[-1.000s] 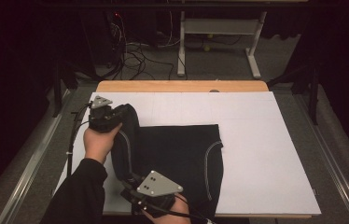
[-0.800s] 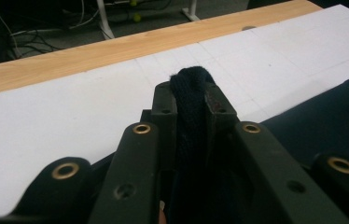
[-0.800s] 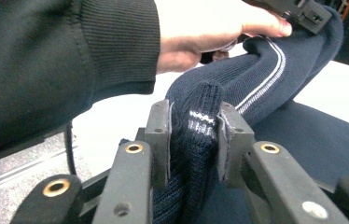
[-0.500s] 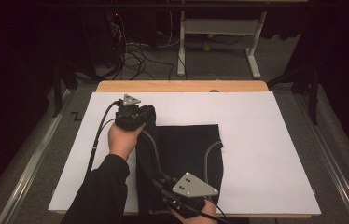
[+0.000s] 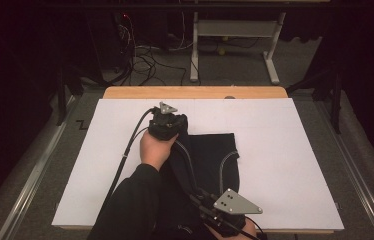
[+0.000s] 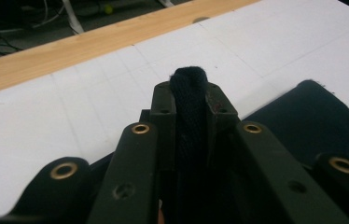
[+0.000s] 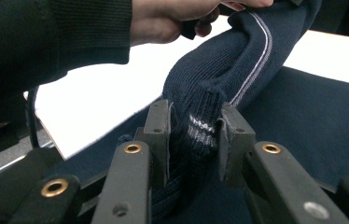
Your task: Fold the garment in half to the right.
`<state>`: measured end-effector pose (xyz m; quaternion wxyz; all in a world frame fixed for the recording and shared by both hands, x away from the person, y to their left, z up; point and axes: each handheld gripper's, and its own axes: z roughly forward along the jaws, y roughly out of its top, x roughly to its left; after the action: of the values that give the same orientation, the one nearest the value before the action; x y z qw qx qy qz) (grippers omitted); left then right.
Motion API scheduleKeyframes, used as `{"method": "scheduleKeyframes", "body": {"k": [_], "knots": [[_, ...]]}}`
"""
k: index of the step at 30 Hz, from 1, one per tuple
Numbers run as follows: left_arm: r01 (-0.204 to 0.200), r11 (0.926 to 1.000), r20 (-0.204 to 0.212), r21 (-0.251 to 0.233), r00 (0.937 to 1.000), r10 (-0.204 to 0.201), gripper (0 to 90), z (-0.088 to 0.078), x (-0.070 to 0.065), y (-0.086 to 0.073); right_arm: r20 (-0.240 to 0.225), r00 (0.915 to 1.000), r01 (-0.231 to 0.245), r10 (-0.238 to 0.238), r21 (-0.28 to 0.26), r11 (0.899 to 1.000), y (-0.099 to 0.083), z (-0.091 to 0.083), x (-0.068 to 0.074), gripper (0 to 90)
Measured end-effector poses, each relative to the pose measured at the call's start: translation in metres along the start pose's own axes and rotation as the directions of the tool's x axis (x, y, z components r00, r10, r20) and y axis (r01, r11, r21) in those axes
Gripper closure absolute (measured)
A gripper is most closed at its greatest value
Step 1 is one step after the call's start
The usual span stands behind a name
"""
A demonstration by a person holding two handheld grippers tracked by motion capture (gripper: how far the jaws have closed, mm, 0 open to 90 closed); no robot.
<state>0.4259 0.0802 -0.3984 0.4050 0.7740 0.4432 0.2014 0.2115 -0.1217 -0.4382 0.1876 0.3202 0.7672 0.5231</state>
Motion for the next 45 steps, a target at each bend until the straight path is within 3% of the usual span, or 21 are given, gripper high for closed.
{"method": "scheduleKeyframes", "body": {"k": [11,18,23,25,29,34,37,45], "knots": [[0.002,0.9999,0.049,0.011,0.9988,-0.003,73.3,0.019,-0.021,-0.001,0.022,0.9995,-0.022,0.021,0.032,0.999,-0.017,-0.014,-0.011,69.0],[-0.015,0.9996,0.066,0.023,0.9977,0.013,72.6,0.030,-0.037,0.001,0.038,0.9992,-0.018,0.015,0.076,0.997,-0.029,-0.021,-0.016,68.1],[-0.026,0.9994,0.082,0.024,0.9964,0.024,72.5,0.039,-0.050,0.002,0.056,0.9978,-0.040,0.035,0.082,0.996,-0.032,-0.028,-0.019,67.1],[-0.029,0.9994,0.094,0.018,0.9953,0.027,69.0,0.042,-0.055,0.002,0.062,0.9972,-0.047,0.041,0.085,0.995,-0.034,-0.031,-0.021,63.5],[-0.009,0.9996,0.130,-0.026,0.9914,0.012,50.9,0.041,-0.060,0.005,0.083,0.9952,-0.057,0.053,0.055,0.997,-0.033,-0.040,-0.025,53.0],[-0.031,0.9990,0.147,-0.033,0.9885,0.036,35.1,0.029,-0.056,0.006,0.094,0.9933,-0.067,0.066,0.006,0.998,-0.032,-0.049,-0.030,50.3],[-0.044,0.9981,0.151,-0.045,0.9873,0.050,33.9,0.018,-0.049,-0.001,0.097,0.9930,-0.068,0.068,-0.002,0.998,-0.030,-0.049,-0.031,50.3],[-0.002,0.9967,0.182,-0.081,0.9831,0.016,28.0,-0.012,-0.019,-0.036,0.103,0.9934,-0.050,0.050,-0.002,0.999,-0.029,-0.047,-0.030,52.9]]}}
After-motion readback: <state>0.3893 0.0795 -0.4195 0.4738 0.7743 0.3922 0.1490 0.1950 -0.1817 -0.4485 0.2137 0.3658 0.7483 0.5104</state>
